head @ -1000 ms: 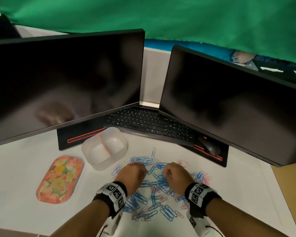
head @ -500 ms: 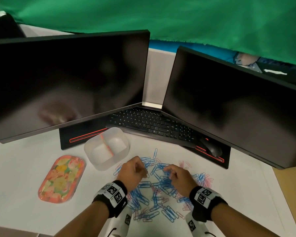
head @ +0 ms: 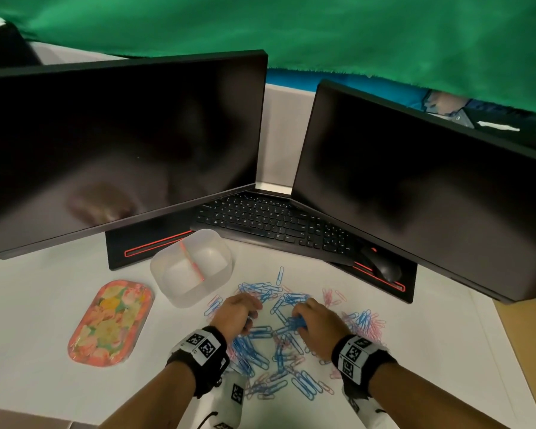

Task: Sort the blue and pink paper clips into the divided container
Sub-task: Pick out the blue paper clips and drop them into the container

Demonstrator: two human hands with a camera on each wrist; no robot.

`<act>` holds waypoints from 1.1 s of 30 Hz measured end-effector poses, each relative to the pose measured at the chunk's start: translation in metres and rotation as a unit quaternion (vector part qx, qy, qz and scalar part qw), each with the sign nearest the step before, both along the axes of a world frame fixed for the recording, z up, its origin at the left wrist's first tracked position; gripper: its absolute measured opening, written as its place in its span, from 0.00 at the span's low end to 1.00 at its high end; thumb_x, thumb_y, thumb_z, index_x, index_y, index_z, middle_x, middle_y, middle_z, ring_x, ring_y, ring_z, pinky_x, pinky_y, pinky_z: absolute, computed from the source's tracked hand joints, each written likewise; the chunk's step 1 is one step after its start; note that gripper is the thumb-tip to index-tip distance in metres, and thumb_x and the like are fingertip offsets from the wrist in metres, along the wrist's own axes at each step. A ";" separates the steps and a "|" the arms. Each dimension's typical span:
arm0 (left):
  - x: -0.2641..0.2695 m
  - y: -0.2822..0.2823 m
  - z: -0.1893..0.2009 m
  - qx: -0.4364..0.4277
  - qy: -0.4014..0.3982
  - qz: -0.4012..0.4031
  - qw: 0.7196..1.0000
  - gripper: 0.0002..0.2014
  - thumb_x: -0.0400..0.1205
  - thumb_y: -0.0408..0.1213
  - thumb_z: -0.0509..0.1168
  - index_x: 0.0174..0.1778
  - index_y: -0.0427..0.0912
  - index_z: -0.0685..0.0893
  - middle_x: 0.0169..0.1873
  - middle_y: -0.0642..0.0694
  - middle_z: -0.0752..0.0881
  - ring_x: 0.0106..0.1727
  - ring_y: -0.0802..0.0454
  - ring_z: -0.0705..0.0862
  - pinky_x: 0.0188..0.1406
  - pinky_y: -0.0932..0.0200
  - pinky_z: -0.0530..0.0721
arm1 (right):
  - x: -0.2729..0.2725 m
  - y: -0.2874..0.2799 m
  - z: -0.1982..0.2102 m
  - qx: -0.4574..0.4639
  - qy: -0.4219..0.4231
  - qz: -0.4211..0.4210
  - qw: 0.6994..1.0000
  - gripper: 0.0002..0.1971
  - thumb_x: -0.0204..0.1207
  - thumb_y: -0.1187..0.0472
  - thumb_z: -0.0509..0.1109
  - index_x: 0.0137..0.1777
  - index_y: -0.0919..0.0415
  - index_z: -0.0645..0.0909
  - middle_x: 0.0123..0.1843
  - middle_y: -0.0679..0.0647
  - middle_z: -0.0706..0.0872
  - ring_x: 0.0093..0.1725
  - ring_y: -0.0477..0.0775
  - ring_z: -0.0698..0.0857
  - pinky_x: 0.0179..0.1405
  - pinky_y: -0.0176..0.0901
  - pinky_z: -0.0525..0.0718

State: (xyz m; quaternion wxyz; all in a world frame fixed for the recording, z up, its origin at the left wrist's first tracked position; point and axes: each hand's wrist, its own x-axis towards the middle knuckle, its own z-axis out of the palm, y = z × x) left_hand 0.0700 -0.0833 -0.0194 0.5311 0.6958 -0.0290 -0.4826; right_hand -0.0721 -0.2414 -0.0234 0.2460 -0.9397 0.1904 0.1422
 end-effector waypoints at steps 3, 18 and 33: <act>-0.001 0.001 -0.003 0.031 -0.104 -0.077 0.991 0.08 0.81 0.30 0.60 0.39 0.42 0.83 0.31 0.50 0.80 0.28 0.55 0.74 0.27 0.63 0.71 | 0.005 -0.002 -0.001 -0.002 0.000 -0.005 1.000 0.03 0.80 0.61 0.62 0.49 0.56 0.77 0.51 0.49 0.75 0.46 0.55 0.80 0.44 0.43 0.77; -0.006 -0.026 -0.003 0.126 -0.443 -0.355 0.814 0.13 0.79 0.34 0.60 0.56 0.50 0.83 0.53 0.50 0.80 0.52 0.50 0.82 0.51 0.58 0.82 | -0.004 -0.025 0.021 0.197 -0.053 -0.150 0.967 0.11 0.77 0.60 0.71 0.33 0.59 0.79 0.30 0.49 0.75 0.30 0.42 0.72 0.34 0.32 0.72; -0.016 -0.026 0.001 0.211 -0.505 -0.470 0.693 0.13 0.80 0.30 0.60 0.62 0.37 0.73 0.59 0.40 0.75 0.50 0.40 0.84 0.47 0.47 0.84 | -0.003 -0.028 0.049 0.279 -0.088 -0.174 0.940 0.04 0.76 0.58 0.73 0.40 0.54 0.85 0.32 0.47 0.84 0.31 0.42 0.80 0.38 0.38 0.80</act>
